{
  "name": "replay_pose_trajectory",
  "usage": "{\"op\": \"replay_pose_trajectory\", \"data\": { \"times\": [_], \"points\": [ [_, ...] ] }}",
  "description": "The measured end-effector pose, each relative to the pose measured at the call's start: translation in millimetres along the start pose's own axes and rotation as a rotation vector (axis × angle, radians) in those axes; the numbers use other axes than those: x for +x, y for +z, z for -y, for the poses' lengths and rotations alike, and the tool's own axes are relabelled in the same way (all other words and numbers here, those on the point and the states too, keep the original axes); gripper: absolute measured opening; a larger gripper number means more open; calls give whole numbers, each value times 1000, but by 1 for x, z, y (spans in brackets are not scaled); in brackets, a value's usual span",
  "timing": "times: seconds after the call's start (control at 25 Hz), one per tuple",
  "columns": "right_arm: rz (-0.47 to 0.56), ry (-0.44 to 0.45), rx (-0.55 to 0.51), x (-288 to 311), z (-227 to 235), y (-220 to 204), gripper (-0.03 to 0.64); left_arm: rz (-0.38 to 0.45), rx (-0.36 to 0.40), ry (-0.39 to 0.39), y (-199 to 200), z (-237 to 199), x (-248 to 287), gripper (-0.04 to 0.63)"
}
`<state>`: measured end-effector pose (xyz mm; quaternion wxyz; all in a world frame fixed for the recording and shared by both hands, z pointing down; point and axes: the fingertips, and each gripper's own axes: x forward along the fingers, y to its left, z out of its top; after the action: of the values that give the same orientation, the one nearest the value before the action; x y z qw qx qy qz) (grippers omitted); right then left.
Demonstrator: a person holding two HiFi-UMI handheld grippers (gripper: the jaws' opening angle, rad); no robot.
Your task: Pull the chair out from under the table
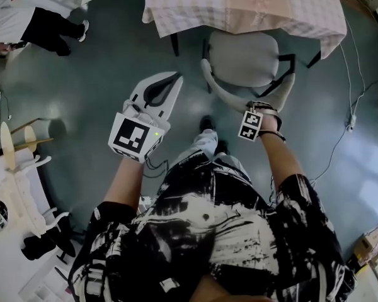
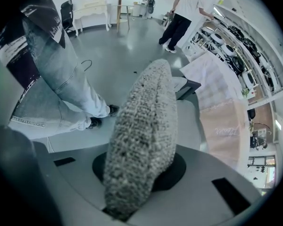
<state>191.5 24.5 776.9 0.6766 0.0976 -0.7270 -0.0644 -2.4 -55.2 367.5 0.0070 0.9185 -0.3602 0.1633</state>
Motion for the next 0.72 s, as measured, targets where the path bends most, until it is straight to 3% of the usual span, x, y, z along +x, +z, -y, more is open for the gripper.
{"op": "replay_pose_trajectory", "data": {
  "times": [0.44, 0.72],
  "points": [
    [9, -5, -29, -12, -59, -12, 51, -7, -21, 94, -11, 77, -60, 0],
    [10, -1, -27, -21, -95, -12, 51, -19, -48, 145, -20, 105, -101, 0]
  ]
}}
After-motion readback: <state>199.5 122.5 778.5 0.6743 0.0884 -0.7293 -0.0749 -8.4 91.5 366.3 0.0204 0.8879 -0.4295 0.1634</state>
